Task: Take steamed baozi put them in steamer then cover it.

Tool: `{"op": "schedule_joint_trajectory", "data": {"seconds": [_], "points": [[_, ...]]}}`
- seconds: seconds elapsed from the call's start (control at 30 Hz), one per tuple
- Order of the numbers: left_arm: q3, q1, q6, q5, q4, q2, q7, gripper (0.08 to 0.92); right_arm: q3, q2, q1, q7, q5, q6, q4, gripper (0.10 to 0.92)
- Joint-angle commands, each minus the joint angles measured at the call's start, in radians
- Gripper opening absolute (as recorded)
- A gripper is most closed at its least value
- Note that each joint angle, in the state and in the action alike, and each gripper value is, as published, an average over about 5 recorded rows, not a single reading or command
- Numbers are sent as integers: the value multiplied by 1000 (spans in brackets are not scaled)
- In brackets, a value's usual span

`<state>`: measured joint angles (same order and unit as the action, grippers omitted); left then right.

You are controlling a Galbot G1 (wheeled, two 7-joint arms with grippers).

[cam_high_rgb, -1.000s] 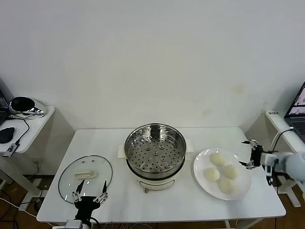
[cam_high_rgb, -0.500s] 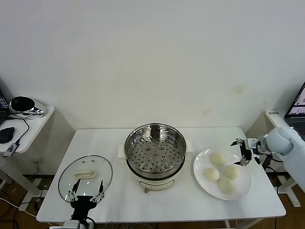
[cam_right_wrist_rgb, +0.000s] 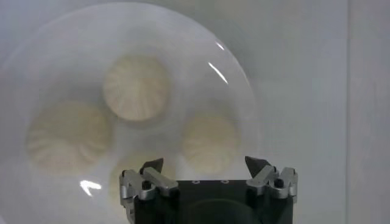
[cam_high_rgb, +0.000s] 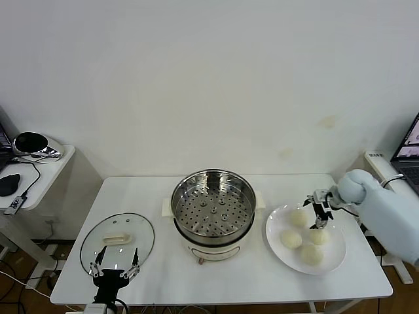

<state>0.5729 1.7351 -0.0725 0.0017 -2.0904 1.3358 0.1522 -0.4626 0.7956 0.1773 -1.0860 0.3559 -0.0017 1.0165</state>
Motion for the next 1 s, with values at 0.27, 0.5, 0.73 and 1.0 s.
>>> {"op": "schedule_joint_trajectory", "data": {"seconds": [0.27,0.5,0.73,1.0], "points": [[6,8,18,23,3,2,-2,823,-53,88,-35,6,45,-16,-91,823],[8,7,20,24,6,3,-2,823,-52,96,-34,8,59,-35,-102,807],[9,7,21,24,4,3,-3,823,-55,81,-32,0,51,-41,-85,661],[8,9,21,25,0,3,-4,823,-78,32,-46,-8,-6,-42,-15,548]]}}
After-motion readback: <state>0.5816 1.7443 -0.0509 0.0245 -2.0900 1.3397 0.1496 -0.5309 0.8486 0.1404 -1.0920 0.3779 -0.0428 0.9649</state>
